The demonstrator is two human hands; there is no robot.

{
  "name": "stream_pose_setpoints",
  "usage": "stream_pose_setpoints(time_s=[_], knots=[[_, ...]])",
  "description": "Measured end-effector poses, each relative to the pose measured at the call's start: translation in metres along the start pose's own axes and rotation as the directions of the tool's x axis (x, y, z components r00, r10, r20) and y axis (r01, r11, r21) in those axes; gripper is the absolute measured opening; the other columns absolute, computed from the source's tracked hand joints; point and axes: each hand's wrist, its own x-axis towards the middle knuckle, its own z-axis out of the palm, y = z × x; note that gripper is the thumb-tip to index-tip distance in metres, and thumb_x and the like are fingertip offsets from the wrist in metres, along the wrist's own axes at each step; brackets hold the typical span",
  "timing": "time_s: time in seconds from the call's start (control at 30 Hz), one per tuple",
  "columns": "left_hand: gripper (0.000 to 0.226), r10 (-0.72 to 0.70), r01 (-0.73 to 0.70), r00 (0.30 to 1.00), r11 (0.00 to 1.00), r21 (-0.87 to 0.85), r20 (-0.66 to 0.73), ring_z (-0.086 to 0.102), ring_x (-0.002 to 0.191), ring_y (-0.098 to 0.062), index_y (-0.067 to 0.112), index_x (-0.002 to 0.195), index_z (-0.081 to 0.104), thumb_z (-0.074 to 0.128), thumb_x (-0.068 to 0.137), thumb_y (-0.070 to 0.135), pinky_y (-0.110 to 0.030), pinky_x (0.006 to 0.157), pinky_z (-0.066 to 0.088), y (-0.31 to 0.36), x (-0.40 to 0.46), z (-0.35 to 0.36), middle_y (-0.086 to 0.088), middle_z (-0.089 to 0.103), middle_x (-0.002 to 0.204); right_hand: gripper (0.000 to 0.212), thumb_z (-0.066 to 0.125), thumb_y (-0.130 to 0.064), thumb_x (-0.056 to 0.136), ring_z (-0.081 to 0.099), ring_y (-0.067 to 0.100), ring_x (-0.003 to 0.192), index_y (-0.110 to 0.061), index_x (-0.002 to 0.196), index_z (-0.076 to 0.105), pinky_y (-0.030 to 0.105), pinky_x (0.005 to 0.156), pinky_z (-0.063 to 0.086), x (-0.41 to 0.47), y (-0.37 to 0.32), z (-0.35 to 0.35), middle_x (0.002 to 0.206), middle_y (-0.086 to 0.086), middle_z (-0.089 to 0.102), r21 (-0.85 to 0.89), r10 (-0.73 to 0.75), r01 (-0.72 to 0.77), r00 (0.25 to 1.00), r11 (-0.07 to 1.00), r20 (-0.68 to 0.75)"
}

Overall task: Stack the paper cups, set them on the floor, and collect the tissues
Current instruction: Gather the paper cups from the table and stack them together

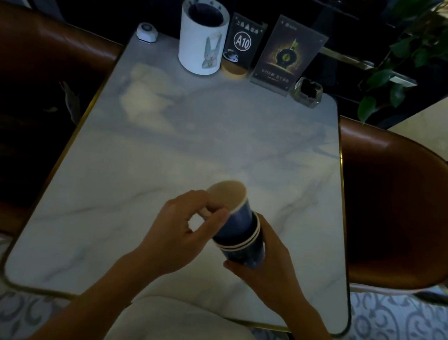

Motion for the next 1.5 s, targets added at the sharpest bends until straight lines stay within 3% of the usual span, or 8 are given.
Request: stream_pose_setpoints(time_s=[0.1,0.23,0.4,0.73,0.87,1.07,1.23,1.5], knots=[[0.028,-0.001,0.001,1.000,1.000,-0.008,0.002,0.063,0.096,-0.009,0.021,0.103,0.064,0.050,0.092,0.042,-0.015,0.078,0.046,0.003,-0.002,0.001,0.011,0.066,0.101,0.068,0.076,-0.031,0.077,0.054,0.000,0.116,-0.034,0.135,0.042,0.013,0.093,0.042,-0.021,-0.017,-0.007,0.130,-0.014,0.055,0.089,-0.370,0.407,0.886,0.909,-0.278],[0.033,-0.027,0.026,0.999,1.000,0.016,0.021,0.056,0.111,-0.003,0.026,0.117,0.059,0.050,0.091,0.045,-0.007,0.087,0.039,0.005,-0.004,0.002,0.015,0.061,0.117,0.087,0.073,-0.043,0.076,0.045,0.007,0.123,-0.021,0.146,0.026,0.000,0.092,0.031,-0.027,-0.015,-0.005,0.146,0.001,0.044,-0.097,-0.333,0.319,0.896,0.943,-0.293],[0.037,-0.045,0.040,0.993,0.998,0.043,0.106,0.054,0.115,-0.001,0.028,0.122,0.056,0.050,0.091,0.048,-0.007,0.090,0.039,-0.001,-0.006,0.006,0.018,0.058,0.122,0.076,0.082,-0.029,0.070,0.054,-0.001,0.116,-0.039,0.133,0.040,0.033,0.098,0.049,-0.033,-0.001,-0.003,0.128,-0.018,0.055,0.109,-0.477,0.551,0.792,0.828,-0.381],[0.052,-0.111,0.104,0.975,0.994,0.043,0.195,0.047,0.125,0.000,0.032,0.133,0.048,0.047,0.087,0.057,-0.017,0.102,0.041,-0.007,-0.017,0.020,0.016,0.051,0.137,0.076,0.082,-0.026,0.070,0.055,-0.001,0.114,-0.040,0.132,0.041,0.032,0.096,0.050,-0.037,-0.003,0.001,0.125,-0.019,0.056,0.098,-0.497,0.571,0.775,0.815,-0.391],[0.060,-0.159,0.161,0.934,0.987,0.021,0.321,0.029,0.130,0.017,0.052,0.138,0.027,0.039,0.082,0.071,-0.005,0.104,0.024,-0.005,-0.022,0.028,0.027,0.032,0.145,0.075,0.083,-0.025,0.069,0.056,-0.002,0.111,-0.042,0.130,0.042,0.032,0.094,0.052,-0.040,-0.007,0.001,0.122,-0.020,0.057,0.092,-0.517,0.589,0.765,0.803,-0.384],[0.078,-0.144,0.136,0.934,0.990,0.048,0.327,0.028,0.127,0.019,0.041,0.142,0.034,0.027,0.077,0.082,0.000,0.099,0.024,-0.002,-0.026,0.032,0.021,0.035,0.147,0.076,0.084,-0.028,0.068,0.058,-0.003,0.109,-0.043,0.129,0.043,0.030,0.092,0.053,-0.044,-0.007,0.002,0.121,-0.022,0.059,0.112,-0.523,0.594,0.769,0.796,-0.367],[0.071,-0.179,0.173,0.921,0.984,0.049,0.347,0.038,0.128,0.003,0.034,0.143,0.037,0.040,0.083,0.070,-0.026,0.109,0.038,-0.007,-0.031,0.032,0.015,0.040,0.144,0.075,0.086,-0.024,0.065,0.060,-0.005,0.105,-0.049,0.122,0.044,0.023,0.090,0.053,-0.047,-0.006,0.001,0.117,-0.022,0.061,0.141,-0.530,0.600,0.776,0.788,-0.341],[0.076,-0.155,0.171,0.924,0.985,-0.015,0.350,0.037,0.129,0.009,0.043,0.142,0.031,0.034,0.076,0.081,-0.004,0.099,0.032,-0.004,-0.034,0.027,0.023,0.038,0.142,0.076,0.086,-0.021,0.066,0.059,-0.006,0.107,-0.052,0.121,0.043,0.014,0.088,0.051,-0.050,-0.003,0.004,0.117,-0.025,0.061,0.194,-0.536,0.605,0.785,0.773,-0.312]])
